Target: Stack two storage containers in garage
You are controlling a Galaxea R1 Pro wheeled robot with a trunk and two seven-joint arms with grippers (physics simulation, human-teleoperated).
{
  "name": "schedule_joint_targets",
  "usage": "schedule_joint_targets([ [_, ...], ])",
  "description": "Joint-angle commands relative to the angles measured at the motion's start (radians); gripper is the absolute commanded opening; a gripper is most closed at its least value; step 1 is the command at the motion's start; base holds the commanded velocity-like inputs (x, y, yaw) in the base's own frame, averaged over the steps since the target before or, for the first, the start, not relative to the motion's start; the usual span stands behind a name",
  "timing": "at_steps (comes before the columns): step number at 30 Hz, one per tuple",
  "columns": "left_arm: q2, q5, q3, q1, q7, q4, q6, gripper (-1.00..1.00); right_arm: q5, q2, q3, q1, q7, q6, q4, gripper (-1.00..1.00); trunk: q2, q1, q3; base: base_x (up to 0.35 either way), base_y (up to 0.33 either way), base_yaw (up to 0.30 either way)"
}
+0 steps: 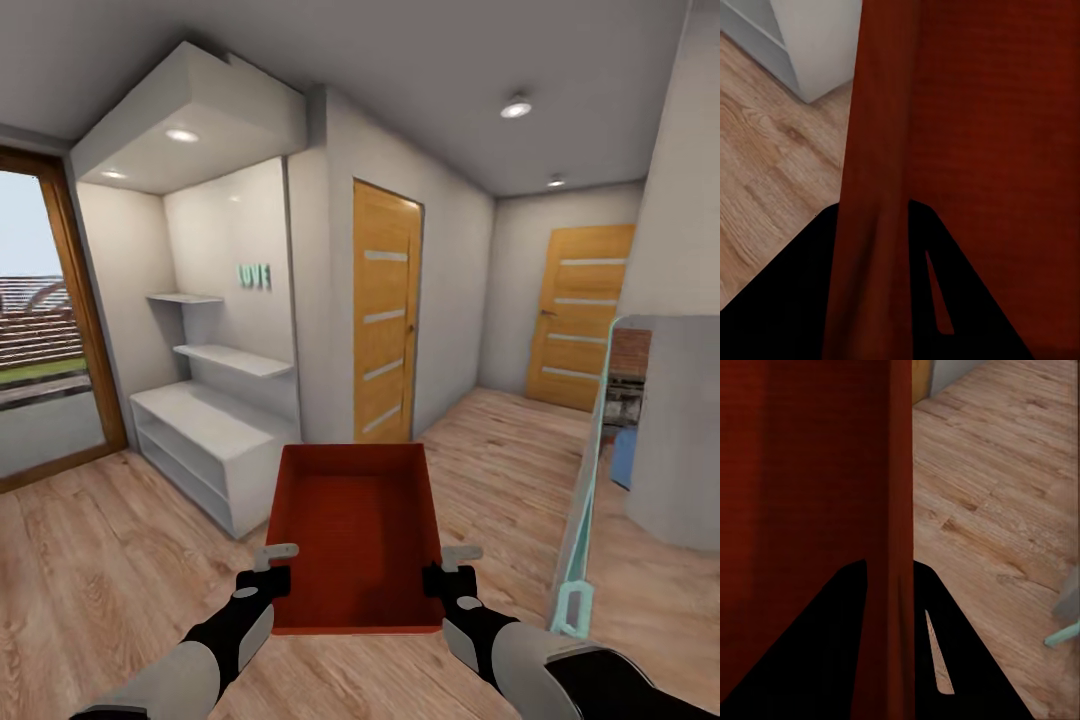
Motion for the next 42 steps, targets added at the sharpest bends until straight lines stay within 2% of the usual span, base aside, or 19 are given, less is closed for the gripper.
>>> schedule_joint_targets([
  [1, 0.014, 0.004, 0.005, 0.001, 0.009, 0.003, -0.002, -1.00, 0.033, 0.001, -0.040, -0.002, 0.009, -0.002, -0.051, -1.00, -0.001, 0.001, 0.000, 0.321, 0.000, -0.035],
  [42, 0.013, 0.004, 0.005, 0.001, 0.009, 0.003, -0.002, -1.00, 0.033, 0.001, -0.040, -0.002, 0.009, -0.001, -0.051, -1.00, -0.001, 0.001, 0.000, 0.321, 0.000, -0.004],
])
